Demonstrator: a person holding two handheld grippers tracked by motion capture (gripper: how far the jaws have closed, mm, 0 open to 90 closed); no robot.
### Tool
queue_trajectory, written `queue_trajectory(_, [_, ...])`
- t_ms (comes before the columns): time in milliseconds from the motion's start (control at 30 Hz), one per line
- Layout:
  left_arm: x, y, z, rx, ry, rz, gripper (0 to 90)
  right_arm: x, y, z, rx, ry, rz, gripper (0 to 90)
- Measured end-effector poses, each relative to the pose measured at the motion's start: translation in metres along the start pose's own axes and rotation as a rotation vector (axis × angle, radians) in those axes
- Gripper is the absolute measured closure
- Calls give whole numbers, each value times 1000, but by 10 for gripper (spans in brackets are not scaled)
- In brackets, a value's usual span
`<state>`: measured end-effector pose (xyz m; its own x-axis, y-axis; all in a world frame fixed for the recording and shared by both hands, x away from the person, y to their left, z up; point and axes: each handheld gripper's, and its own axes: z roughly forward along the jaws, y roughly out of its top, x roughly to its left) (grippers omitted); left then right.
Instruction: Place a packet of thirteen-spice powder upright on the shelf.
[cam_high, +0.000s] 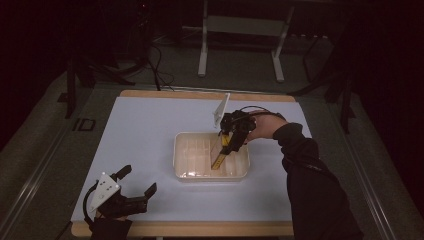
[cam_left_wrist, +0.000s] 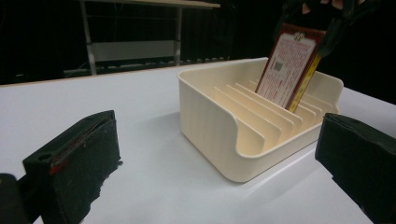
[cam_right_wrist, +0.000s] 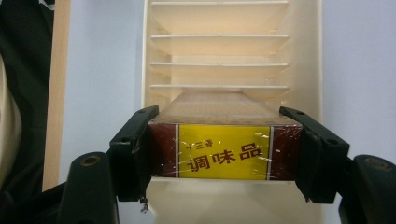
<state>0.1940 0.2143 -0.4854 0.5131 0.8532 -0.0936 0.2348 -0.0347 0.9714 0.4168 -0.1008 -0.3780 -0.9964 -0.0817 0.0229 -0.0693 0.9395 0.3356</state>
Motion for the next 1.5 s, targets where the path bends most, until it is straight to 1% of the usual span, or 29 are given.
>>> queue_trajectory(33, [0, 0, 0, 1, -1, 1, 0, 0, 1, 2, 0, 3, 8, 319])
queue_trajectory(67, [0, 0, 0, 2, -1, 1, 0, 0, 2, 6, -7, 2, -1, 319])
queue_trajectory(100, [0, 0, 0, 1, -1, 1, 0, 0, 2, 6, -7, 2, -1, 319])
queue_trajectory(267, [0, 0, 0, 0, -5, -2, 0, 0, 5, 17, -15, 6, 14, 319])
queue_trajectory(400, [0, 0, 0, 1, -6, 0, 0, 4, 6, 27, -14, -3, 0, 319])
queue_trajectory(567, [0, 0, 0, -3, -10, -1, 0, 5, 3, 35, -29, 0, 23, 319])
queue_trajectory(767, [-1, 0, 0, 0, -11, 1, 0, 9, 0, 39, -96, -22, 18, 318])
queue_trajectory(1000, [-1, 0, 0, 1, -12, -1, 0, 11, 2, 39, -84, -33, 33, 305])
queue_trajectory(1067, [-1, 0, 1, 1, -13, -1, 0, 11, 4, 37, -80, -29, 33, 279])
queue_trajectory(1133, [-1, 0, 0, 0, -16, -1, 0, 12, 6, 35, -78, -30, 30, 271])
queue_trajectory(1333, [-1, 0, 0, -4, -20, -3, 0, 15, 11, 17, -112, -55, 15, 270])
queue_trajectory(1500, [-1, 0, 0, 2, -20, 1, 0, 18, 12, 2, -144, -69, 17, 271])
